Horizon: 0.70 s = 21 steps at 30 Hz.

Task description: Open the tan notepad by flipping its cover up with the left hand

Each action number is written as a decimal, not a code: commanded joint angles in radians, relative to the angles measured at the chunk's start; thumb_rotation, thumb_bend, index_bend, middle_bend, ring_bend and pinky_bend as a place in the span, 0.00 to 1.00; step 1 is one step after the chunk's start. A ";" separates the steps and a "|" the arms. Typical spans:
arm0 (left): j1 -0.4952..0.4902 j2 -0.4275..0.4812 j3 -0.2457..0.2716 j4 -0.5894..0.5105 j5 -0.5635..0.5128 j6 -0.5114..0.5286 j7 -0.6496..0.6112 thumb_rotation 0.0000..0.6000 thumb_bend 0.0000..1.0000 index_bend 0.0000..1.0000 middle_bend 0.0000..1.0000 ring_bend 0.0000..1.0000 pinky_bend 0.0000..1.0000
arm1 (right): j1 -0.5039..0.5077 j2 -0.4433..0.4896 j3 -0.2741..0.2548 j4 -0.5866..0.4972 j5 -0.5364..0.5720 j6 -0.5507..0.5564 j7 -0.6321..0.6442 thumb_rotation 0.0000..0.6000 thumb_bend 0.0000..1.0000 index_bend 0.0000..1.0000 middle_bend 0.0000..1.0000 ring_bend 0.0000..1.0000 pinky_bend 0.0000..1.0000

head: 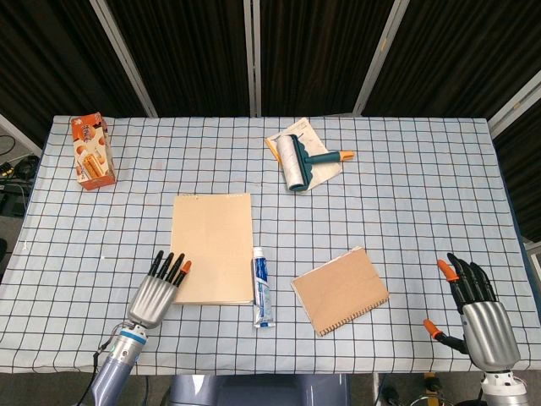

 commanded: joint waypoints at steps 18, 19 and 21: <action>-0.057 -0.005 -0.037 -0.041 -0.086 -0.015 0.073 1.00 0.68 0.61 0.00 0.00 0.00 | -0.002 0.003 -0.004 -0.011 -0.008 -0.001 0.001 1.00 0.08 0.09 0.00 0.00 0.00; -0.057 -0.004 -0.035 -0.042 -0.082 -0.010 0.068 1.00 0.68 0.66 0.00 0.00 0.00 | -0.002 0.003 -0.004 -0.011 -0.008 -0.001 0.001 1.00 0.08 0.09 0.00 0.00 0.00; -0.058 0.004 -0.029 -0.043 -0.070 0.000 0.052 1.00 0.68 0.76 0.00 0.00 0.00 | -0.002 0.004 -0.005 -0.012 -0.009 -0.001 0.002 1.00 0.08 0.10 0.00 0.00 0.00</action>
